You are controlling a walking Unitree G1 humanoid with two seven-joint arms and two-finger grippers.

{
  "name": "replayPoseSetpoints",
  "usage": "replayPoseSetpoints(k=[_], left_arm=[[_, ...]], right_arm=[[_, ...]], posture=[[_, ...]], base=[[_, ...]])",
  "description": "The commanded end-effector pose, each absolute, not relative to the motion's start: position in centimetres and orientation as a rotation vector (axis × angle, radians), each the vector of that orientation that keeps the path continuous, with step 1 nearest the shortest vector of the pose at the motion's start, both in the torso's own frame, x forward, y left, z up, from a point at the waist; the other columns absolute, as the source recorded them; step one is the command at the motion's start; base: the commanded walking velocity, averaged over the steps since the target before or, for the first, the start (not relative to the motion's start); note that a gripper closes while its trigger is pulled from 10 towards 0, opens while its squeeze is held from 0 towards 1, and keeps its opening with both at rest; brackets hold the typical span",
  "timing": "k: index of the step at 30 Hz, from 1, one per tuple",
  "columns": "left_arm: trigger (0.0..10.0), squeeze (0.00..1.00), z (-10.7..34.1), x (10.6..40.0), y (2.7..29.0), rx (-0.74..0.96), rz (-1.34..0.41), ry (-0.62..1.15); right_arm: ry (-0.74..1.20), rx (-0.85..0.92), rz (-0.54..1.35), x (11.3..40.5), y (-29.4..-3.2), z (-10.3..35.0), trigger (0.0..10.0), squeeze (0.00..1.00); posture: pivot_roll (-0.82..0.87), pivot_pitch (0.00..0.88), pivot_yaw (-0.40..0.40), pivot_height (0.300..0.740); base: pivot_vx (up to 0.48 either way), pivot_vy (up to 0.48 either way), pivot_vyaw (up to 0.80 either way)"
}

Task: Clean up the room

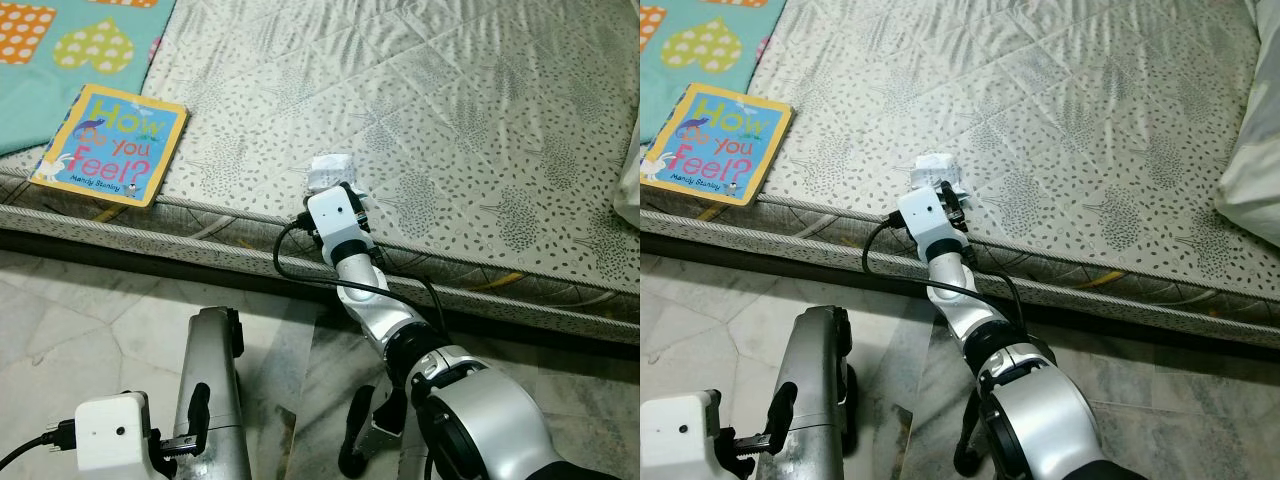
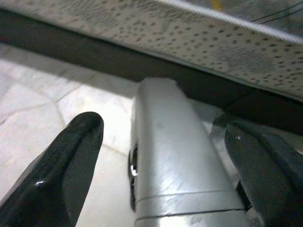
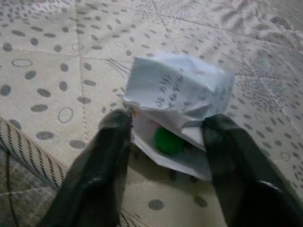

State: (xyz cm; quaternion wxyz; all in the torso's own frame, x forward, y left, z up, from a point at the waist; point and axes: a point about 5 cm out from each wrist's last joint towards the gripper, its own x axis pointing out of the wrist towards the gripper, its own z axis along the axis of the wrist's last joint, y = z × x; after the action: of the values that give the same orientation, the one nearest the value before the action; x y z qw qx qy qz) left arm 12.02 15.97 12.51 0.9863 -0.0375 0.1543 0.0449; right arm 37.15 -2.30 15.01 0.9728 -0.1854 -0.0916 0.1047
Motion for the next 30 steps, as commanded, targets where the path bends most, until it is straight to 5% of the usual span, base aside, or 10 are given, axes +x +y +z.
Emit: replayPoseSetpoints(k=[1,30], left_arm=[[10.0,0.00,12.5,11.7,15.8,-0.069,0.079,0.329],[10.0,0.00,12.1,12.3,15.0,-0.124,-0.017,0.348]], right_arm=[[-0.129,-0.394,0.220,36.6,-2.4,13.5,0.0,0.00],[-0.101,-0.428,0.205,37.0,-2.9,13.4,0.0,0.00]], posture=[[0.40,0.474,-0.096,0.547],[0.39,0.451,-0.110,0.547]], base=[[0.000,0.000,0.00],[0.000,0.000,0.00]])
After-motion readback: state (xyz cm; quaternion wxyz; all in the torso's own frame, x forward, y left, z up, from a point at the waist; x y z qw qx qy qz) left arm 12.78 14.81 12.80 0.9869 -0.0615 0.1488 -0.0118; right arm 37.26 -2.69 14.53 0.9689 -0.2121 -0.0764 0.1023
